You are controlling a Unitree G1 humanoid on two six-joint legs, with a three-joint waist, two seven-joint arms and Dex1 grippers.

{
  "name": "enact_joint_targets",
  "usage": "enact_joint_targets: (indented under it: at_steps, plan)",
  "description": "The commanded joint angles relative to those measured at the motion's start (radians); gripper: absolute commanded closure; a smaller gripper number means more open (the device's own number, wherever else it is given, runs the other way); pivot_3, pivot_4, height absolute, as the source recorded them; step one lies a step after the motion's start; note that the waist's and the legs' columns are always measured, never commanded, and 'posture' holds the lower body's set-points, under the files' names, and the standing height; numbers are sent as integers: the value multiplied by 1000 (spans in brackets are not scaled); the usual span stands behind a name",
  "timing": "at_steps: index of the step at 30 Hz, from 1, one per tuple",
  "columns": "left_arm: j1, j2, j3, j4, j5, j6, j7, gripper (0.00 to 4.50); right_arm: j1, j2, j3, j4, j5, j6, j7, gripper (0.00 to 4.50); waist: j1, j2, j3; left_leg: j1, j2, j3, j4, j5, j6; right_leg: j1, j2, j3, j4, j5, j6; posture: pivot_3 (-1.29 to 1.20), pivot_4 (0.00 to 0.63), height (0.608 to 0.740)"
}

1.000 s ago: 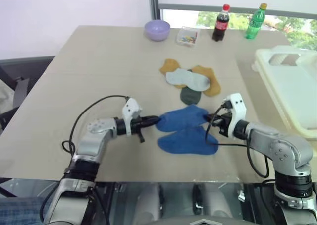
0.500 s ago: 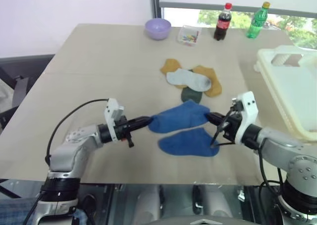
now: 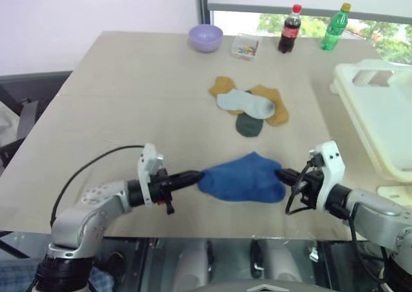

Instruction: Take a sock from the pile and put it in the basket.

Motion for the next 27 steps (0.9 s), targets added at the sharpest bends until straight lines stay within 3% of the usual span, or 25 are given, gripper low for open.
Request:
enact_joint_targets:
  at_steps: [1, 12, 27]
  plan:
    - [3, -17, -5, -51, -20, -2, 29, 4463, 25, -43, -9, -25, 71, -52, -35, 4500, 1, 0, 0, 0, 0, 0, 0, 0, 0, 0, 0, 0, 0, 0, 0, 0, 150, 736]
    - [28, -35, -40, -59, -16, -13, 51, 4463, 111, -223, 61, 4, 250, -244, -176, 4500, 0, -1, 0, 1, 0, 0, 0, 0, 0, 0, 0, 0, 0, 0, 0, 0, 150, 736]
    - [-36, -69, -84, 4, 44, -79, 68, 4463, 180, -344, 201, 39, 274, -420, -244, 4500, 16, -1, 0, 0, 0, 0, 0, 0, 0, 0, 0, 1, 0, 0, 0, 0, 150, 736]
